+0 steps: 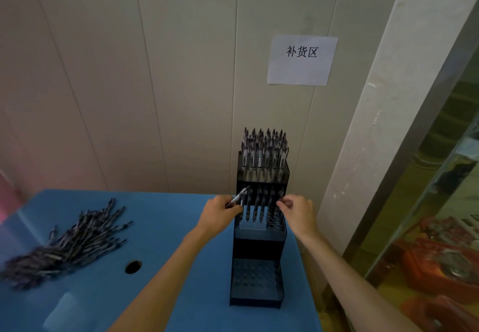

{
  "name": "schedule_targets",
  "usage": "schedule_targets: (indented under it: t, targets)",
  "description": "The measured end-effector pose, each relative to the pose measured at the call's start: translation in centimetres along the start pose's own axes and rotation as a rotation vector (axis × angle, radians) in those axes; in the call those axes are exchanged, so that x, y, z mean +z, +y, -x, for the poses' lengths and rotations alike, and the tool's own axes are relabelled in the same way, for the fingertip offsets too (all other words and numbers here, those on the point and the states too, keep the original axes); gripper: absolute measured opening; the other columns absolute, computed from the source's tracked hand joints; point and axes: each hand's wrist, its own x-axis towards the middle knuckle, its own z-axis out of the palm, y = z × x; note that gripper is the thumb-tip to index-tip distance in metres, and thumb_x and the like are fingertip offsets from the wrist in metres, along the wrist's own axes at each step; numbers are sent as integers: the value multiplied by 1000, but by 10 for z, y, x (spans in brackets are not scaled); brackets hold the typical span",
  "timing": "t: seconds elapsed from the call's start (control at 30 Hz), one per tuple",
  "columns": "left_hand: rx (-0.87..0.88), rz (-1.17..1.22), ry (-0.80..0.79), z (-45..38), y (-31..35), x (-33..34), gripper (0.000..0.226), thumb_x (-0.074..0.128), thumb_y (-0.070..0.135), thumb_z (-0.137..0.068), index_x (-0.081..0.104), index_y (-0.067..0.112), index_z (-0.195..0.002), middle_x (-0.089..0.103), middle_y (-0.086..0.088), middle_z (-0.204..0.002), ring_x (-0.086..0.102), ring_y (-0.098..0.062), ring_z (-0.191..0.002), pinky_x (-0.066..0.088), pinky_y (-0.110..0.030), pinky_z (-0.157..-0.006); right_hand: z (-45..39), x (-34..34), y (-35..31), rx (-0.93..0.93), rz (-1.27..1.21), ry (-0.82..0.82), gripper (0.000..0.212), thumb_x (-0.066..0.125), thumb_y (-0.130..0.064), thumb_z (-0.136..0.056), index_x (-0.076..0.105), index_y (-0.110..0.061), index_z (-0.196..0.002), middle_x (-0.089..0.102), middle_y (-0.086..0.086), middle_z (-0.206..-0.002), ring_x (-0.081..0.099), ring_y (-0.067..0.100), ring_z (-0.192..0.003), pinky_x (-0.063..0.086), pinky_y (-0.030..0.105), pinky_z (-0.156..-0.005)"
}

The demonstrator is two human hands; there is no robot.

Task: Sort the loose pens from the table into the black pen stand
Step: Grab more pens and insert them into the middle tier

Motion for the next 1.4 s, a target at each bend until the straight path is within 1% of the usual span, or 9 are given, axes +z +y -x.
schedule_targets:
  t: [0.07, 0.2, 0.27, 0.53, 0.73, 0.83, 0.9, 1.03, 1.4]
  targets:
    - [-7, 6, -10, 1, -1, -1, 43, 63, 20, -92, 31, 17, -63, 30, 4, -54, 24, -11, -47, 23, -26, -51, -1, 1, 1, 16, 11, 0, 17, 71, -19, -92, 76, -6, -82, 73, 6, -72, 70, 18, -68, 58, 30, -68]
    - [-13, 9, -20, -1, -5, -1, 42, 63, 21, -92, 31, 17, -65, 29, 3, -55, 23, -11, -48, 23, -28, -53, 4, 0, -9, 79, -22, 67, 21, 73, -20, -90, 73, -12, -70, 68, -2, -61, 64, 9, -56, 45, 10, -52]
    - [-10, 6, -19, -1, -5, -1, 41, 63, 21, -92, 32, 16, -65, 30, 3, -55, 24, -11, -48, 23, -27, -52, 9, 3, -20, 58, -154, 55, 21, 72, -18, -90, 73, -14, -70, 67, -4, -60, 62, 8, -54, 46, 11, -52]
    - [61, -24, -93, 0, -3, 4, 31, 62, 23, -93, 51, 16, -64, 47, 4, -58, 38, -8, -50, 29, -26, -50, 18, 21, -69, 121, -604, -357, 10, 77, -21, -87, 79, -17, -97, 76, -8, -85, 67, -3, -77, 48, 12, -66]
    - [98, -104, -83, -2, -9, -4, 29, 63, 20, -91, 51, 15, -65, 48, 5, -57, 42, -9, -50, 33, -27, -50, 16, 32, -76, 200, -699, -296, 8, 69, -16, -93, 73, -12, -99, 77, -2, -87, 69, 5, -77, 53, 19, -69]
    - [138, -353, -43, -3, -18, -14, 25, 64, 30, -89, 51, 18, -72, 57, 3, -68, 53, -15, -62, 42, -31, -56, 8, 31, -80, 239, -775, -200, 11, 60, -11, -98, 66, -4, -104, 77, 8, -92, 75, 18, -85, 59, 25, -74]
    - [165, -512, -27, -3, -25, -23, 17, 62, 38, -89, 58, 22, -86, 65, 3, -86, 61, -19, -79, 53, -35, -69, 0, 28, -80, 220, -741, -143, 10, 59, -10, -98, 63, -2, -104, 75, 12, -94, 75, 21, -83, 61, 29, -74]
    - [246, -732, 30, -4, -41, -32, 27, 54, 43, -96, 61, 24, -114, 64, 4, -112, 58, -21, -107, 44, -39, -92, -10, 30, -74, 23, -417, -66, 4, 61, -13, -97, 63, -12, -95, 73, 6, -88, 73, 13, -76, 62, 33, -75]
    - [272, -776, 47, -4, -50, -35, 28, 51, 40, -98, 61, 25, -120, 64, 3, -116, 56, -20, -111, 40, -38, -95, -2, 46, -73, -153, 21, -28, 23, 67, -24, -95, 56, -16, -76, 66, -3, -74, 63, 9, -68, 54, 29, -66]
